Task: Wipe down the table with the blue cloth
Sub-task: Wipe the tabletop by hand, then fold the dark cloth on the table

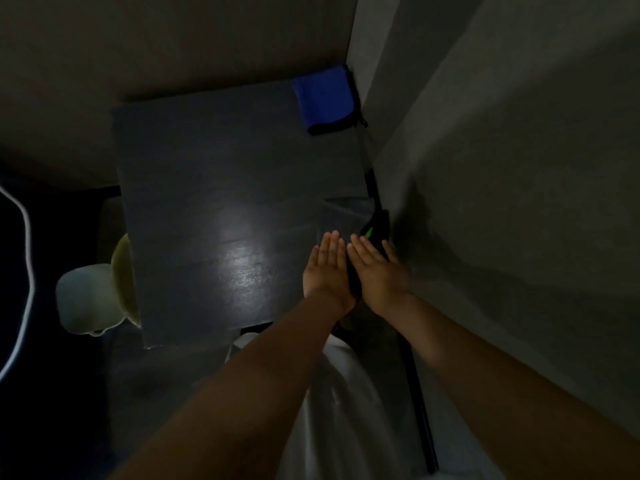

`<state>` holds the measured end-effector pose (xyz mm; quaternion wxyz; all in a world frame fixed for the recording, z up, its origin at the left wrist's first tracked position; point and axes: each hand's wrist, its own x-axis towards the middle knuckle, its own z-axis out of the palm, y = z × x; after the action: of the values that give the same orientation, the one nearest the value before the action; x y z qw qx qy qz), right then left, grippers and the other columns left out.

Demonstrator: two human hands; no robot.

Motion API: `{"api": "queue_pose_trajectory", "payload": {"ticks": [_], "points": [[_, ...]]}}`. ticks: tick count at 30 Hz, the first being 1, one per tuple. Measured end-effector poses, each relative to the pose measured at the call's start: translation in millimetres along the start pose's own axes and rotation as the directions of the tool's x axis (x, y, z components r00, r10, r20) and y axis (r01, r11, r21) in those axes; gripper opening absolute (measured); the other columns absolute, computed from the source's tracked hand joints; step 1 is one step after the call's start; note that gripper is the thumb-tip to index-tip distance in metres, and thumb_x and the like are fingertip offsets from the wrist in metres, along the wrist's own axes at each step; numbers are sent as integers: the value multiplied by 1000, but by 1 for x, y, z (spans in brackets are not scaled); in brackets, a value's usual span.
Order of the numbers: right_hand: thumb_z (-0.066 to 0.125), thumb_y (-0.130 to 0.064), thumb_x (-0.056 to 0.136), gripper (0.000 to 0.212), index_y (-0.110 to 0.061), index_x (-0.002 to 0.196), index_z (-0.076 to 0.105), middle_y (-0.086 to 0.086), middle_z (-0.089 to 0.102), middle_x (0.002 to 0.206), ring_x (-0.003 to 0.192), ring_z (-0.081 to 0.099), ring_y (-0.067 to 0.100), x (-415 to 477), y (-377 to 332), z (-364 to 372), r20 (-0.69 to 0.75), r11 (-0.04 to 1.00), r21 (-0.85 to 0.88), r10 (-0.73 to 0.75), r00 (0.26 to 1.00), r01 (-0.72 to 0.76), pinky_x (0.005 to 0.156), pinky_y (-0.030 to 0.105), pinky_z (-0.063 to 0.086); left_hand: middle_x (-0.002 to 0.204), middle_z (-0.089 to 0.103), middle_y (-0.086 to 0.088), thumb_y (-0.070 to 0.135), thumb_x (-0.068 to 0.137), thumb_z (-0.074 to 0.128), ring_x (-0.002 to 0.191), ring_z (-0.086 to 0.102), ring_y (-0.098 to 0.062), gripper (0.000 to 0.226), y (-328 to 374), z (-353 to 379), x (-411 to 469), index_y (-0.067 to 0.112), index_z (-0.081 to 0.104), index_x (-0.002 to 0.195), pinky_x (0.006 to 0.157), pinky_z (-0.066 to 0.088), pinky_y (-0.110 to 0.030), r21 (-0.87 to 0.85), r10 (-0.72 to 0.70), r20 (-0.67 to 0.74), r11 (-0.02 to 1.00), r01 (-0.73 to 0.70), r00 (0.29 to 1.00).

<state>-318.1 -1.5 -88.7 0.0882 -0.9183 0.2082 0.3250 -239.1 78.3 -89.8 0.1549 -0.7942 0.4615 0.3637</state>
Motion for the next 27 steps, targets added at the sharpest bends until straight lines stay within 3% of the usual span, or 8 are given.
{"api": "queue_pose_trajectory", "payload": {"ticks": [9,16,19,22,25,27], "points": [[27,-24,102,61,-15,154,-3,-1,-12,161,148,-9,11,50,3,-44,-26,996,-80,-45,999,43,119,40,-8,155,-28,-11,62,90,36,143,-26,-22,99,-31,-32,37,5,-21,147,118,-10,-37,-68,-50,-57,997,46,997],[37,-30,100,68,-20,154,-2,-4,-12,162,148,-8,9,85,15,-71,-21,992,-109,-73,997,70,119,42,-11,156,-26,-8,61,91,35,144,-24,-19,94,-50,-59,65,9,-18,149,119,-8,-36,-126,-55,-88,991,44,995],[41,-17,98,57,-19,152,24,-2,13,161,148,12,9,96,17,-83,-102,987,123,-93,991,105,119,41,-10,157,-25,-6,55,94,34,144,-23,-18,87,-55,-57,69,10,-16,150,120,-8,-37,-145,-43,-143,989,22,989],[40,-3,96,40,-14,128,61,5,56,138,130,49,18,106,23,-94,-239,816,574,93,966,63,120,41,16,161,-11,-3,40,96,41,148,-10,-16,76,-64,-46,65,12,-1,153,119,-3,-35,-255,-22,-336,964,-68,942],[40,4,94,36,-9,111,69,9,68,117,112,61,23,110,36,-97,-197,565,824,337,921,-30,106,35,42,159,19,-8,22,91,55,146,18,-25,63,-76,-43,62,8,30,148,118,11,-33,-335,-7,-503,923,-188,864],[44,1,95,31,-8,108,70,9,68,117,111,61,23,110,42,-94,-157,558,823,401,903,-104,95,27,45,150,37,-14,17,84,64,138,35,-32,58,-82,-44,65,5,46,138,113,25,-36,-356,-7,-531,909,-216,847]]}}
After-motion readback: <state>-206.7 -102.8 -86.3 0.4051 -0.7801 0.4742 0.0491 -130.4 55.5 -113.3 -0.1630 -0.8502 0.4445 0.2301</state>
